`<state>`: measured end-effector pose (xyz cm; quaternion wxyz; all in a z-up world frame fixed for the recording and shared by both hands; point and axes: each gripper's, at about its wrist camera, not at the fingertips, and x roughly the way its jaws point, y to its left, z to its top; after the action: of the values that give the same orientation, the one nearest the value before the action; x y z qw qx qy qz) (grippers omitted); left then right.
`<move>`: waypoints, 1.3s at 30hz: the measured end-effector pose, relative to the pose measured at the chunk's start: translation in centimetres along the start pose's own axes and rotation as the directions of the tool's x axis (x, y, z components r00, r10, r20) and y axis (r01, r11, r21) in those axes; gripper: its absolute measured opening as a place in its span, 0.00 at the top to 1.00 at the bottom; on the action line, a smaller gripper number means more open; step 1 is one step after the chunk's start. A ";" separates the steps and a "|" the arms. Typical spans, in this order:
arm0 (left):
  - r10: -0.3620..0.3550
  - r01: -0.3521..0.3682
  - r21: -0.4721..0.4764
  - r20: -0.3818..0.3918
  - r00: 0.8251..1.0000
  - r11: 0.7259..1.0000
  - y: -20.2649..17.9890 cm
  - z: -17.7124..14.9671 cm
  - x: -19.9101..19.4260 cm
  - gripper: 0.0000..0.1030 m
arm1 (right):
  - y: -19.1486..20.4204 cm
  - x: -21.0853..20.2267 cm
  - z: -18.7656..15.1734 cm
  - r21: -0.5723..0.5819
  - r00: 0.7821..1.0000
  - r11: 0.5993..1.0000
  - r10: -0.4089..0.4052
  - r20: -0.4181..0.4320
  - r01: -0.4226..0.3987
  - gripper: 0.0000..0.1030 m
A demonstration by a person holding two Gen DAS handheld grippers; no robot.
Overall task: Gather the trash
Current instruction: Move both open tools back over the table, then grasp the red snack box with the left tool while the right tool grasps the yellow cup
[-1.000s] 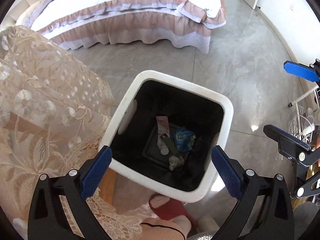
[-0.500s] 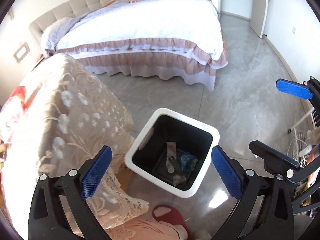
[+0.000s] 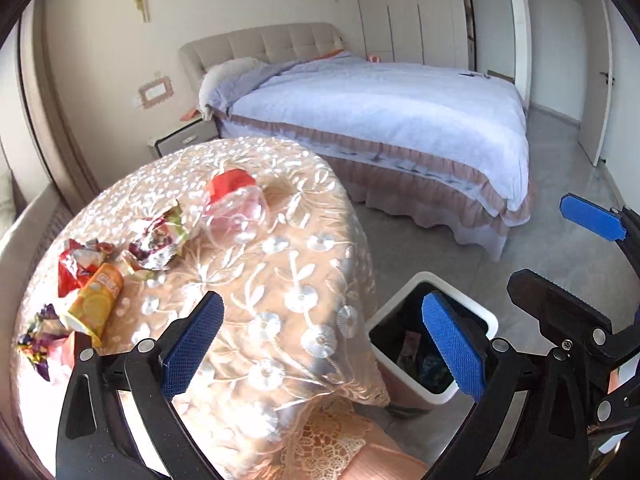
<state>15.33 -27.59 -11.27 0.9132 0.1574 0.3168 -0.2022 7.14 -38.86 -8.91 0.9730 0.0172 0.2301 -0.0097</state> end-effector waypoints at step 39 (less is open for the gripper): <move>0.092 -0.214 -0.715 -0.207 0.974 0.666 29.8 -9.0 -0.4 0.05 | 26.6 17.3 6.4 -0.242 0.891 0.882 0.319 -0.322 -0.403 0.05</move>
<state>24.37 2.11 -13.08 0.8862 -0.1801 0.4257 0.0318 26.22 -12.72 -10.20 0.9072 -0.0876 0.3531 0.2113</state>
